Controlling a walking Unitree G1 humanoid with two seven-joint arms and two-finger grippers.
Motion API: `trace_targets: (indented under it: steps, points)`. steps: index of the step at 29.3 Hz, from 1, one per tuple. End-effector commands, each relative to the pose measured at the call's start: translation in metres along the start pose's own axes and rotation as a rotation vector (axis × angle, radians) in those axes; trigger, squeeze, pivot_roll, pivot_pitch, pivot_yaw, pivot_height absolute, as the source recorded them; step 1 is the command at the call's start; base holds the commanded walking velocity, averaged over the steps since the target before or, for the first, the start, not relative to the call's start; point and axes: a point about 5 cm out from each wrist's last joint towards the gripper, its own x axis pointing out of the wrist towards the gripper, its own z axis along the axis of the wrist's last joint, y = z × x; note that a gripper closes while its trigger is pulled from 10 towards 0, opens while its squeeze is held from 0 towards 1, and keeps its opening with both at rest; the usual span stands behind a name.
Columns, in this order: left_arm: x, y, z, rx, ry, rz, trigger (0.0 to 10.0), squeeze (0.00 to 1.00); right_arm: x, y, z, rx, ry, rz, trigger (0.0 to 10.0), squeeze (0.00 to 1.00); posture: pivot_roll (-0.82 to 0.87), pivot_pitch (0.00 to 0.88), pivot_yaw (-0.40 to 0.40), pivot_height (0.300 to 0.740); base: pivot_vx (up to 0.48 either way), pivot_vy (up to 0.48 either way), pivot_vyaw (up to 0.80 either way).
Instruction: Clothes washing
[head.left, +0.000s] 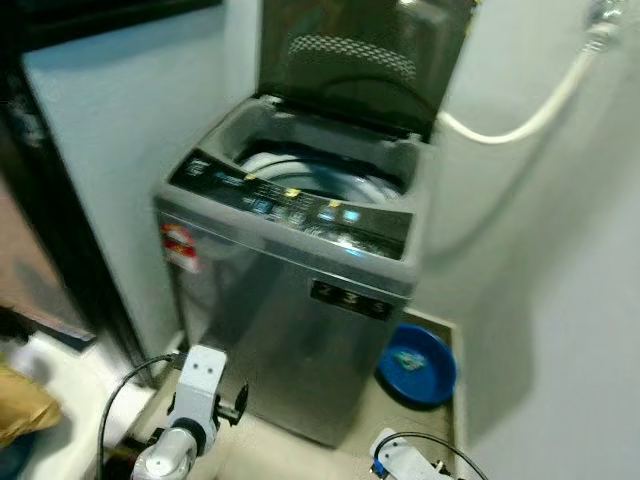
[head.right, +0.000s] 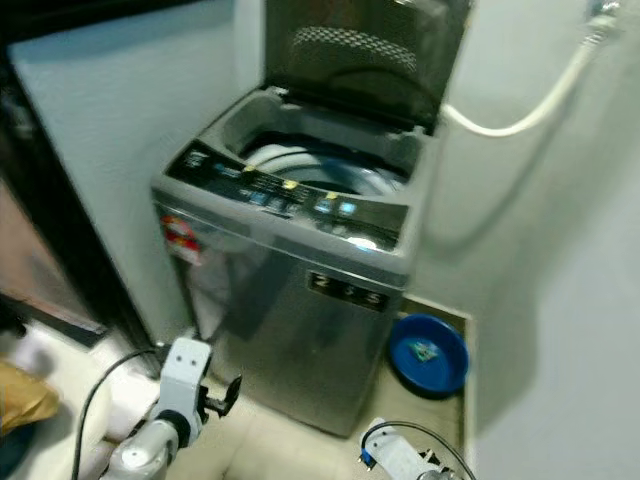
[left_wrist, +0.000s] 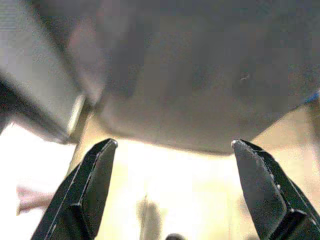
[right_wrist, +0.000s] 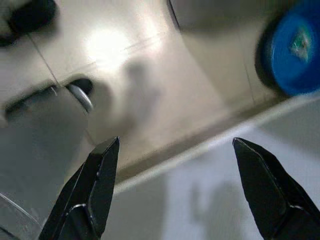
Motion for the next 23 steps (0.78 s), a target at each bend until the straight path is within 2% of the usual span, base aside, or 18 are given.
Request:
trace_targets:
  steps: [1, 2, 3, 4, 6, 7, 9, 11, 20, 23]
  points:
    - [-0.010, 0.000, -0.036, -0.016, 0.141, 0.015, 10.0, 0.00, 0.000, -0.001, 0.004, 0.020, -0.028, 0.011, 10.0, 0.00, 0.20, 0.000, -0.112, 0.740, 0.000, 0.000, 0.80]
    - [-0.010, 0.000, -0.036, -0.016, 0.141, 0.015, 10.0, 0.00, 0.000, -0.001, 0.004, 0.020, -0.028, 0.011, 10.0, 0.00, 0.20, 0.000, -0.112, 0.740, 0.000, 0.000, 0.80]
    - [-0.016, 0.000, -0.049, -0.028, 0.191, 0.019, 10.0, 0.00, 0.000, -0.002, 0.009, 0.028, -0.046, 0.017, 10.0, 0.00, 0.20, 0.000, -0.112, 0.740, 0.000, 0.000, 0.80]
    - [-0.016, 0.000, -0.049, -0.028, 0.191, 0.019, 10.0, 0.00, 0.000, -0.002, 0.009, 0.028, -0.046, 0.017, 10.0, 0.00, 0.20, 0.000, -0.112, 0.740, 0.000, 0.000, 0.80]
    - [-0.030, 0.003, -0.079, -0.077, 0.319, 0.051, 10.0, 0.00, 0.000, -0.005, 0.022, 0.037, -0.090, 0.046, 10.0, 0.00, 0.20, 0.000, -0.114, 0.740, 0.000, 0.000, 0.80]
    - [-0.030, 0.003, -0.079, -0.077, 0.319, 0.051, 10.0, 0.00, 0.000, -0.005, 0.022, 0.037, -0.090, 0.046, 10.0, 0.00, 0.20, 0.000, -0.114, 0.740, 0.000, 0.000, 0.80]
    - [-0.044, 0.004, -0.102, -0.129, 0.428, 0.093, 10.0, 0.00, 0.000, -0.007, 0.032, 0.043, -0.123, 0.072, 10.0, 0.00, 0.20, 0.000, -0.114, 0.740, 0.000, 0.000, 0.80]
    - [-0.054, 0.005, -0.115, -0.173, 0.491, 0.130, 10.0, 0.00, 0.000, -0.007, 0.035, 0.040, -0.132, 0.090, 10.0, 0.00, 0.20, 0.000, -0.116, 0.740, 0.000, 0.000, 0.80]
    - [-0.074, -0.001, -0.138, -0.281, 0.611, 0.206, 10.0, 0.00, 0.001, 0.003, 0.020, 0.020, -0.077, 0.129, 10.0, 0.00, 0.20, 0.000, -0.116, 0.740, 0.000, 0.000, 0.80]
    - [-0.078, -0.003, -0.141, -0.282, 0.630, 0.219, 10.0, 0.00, 0.001, 0.004, 0.017, 0.024, -0.070, 0.132, 10.0, 0.00, 0.21, 0.000, -0.117, 0.740, 0.000, 0.000, 0.80]
